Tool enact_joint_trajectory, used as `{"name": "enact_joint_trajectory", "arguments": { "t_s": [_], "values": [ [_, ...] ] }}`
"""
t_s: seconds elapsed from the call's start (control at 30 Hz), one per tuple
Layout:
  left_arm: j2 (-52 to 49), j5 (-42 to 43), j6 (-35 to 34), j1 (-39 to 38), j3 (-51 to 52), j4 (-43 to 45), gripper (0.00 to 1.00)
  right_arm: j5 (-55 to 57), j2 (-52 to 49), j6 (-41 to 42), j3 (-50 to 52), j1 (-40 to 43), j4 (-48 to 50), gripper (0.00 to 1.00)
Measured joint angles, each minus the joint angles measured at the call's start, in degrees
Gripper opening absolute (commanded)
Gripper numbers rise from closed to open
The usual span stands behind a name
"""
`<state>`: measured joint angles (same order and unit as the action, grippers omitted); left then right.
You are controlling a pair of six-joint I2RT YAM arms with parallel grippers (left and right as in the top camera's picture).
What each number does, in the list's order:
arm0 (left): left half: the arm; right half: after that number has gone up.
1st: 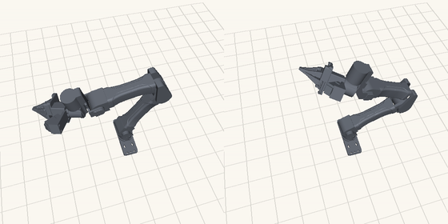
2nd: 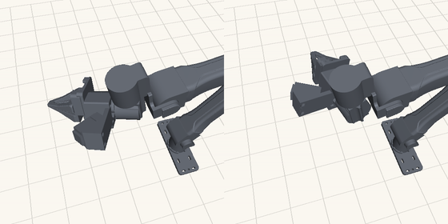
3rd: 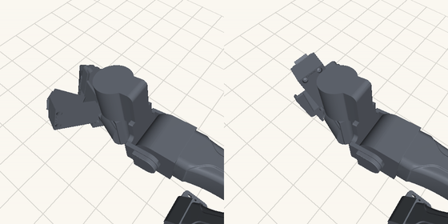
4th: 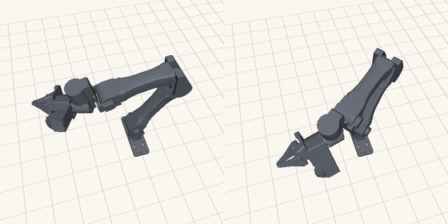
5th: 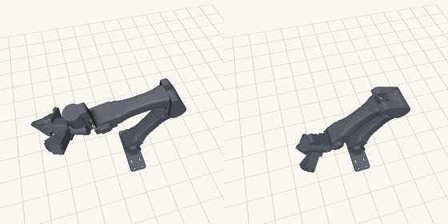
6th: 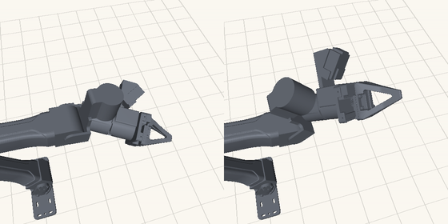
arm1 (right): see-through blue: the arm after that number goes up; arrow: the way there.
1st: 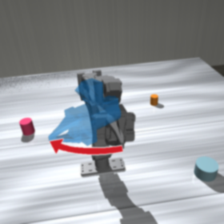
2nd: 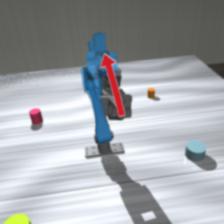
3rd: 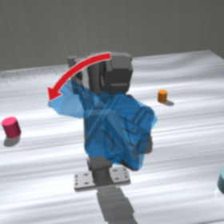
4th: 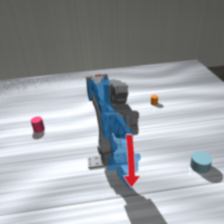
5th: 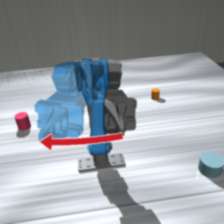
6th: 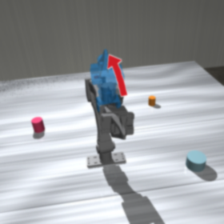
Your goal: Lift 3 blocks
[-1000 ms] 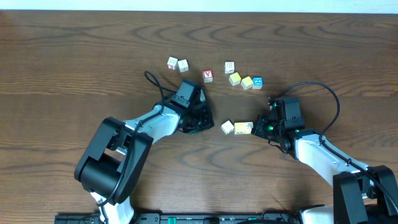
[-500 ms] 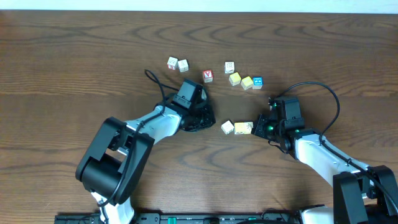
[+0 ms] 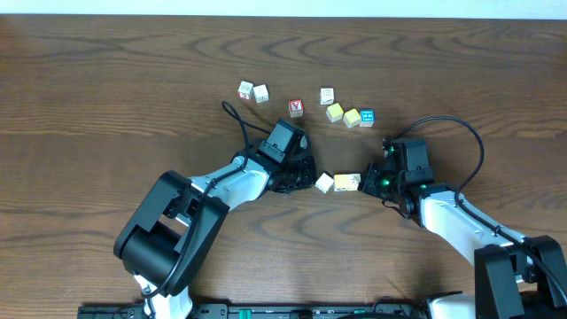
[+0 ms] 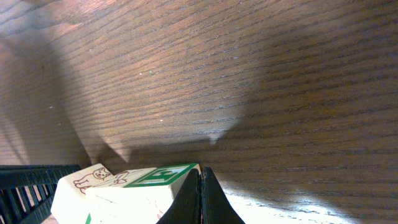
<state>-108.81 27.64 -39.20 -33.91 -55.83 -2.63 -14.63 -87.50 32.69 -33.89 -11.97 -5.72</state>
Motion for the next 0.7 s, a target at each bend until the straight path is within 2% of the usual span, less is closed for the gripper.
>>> {"name": "enact_joint_trajectory", "arguments": {
  "t_s": [0.7],
  "values": [
    [-0.02, 0.76, -2.6, -0.81, 0.0, -0.07, 0.07, 0.0, 0.0, 0.0, 0.0, 0.0, 0.0, 0.01]
  ]
}}
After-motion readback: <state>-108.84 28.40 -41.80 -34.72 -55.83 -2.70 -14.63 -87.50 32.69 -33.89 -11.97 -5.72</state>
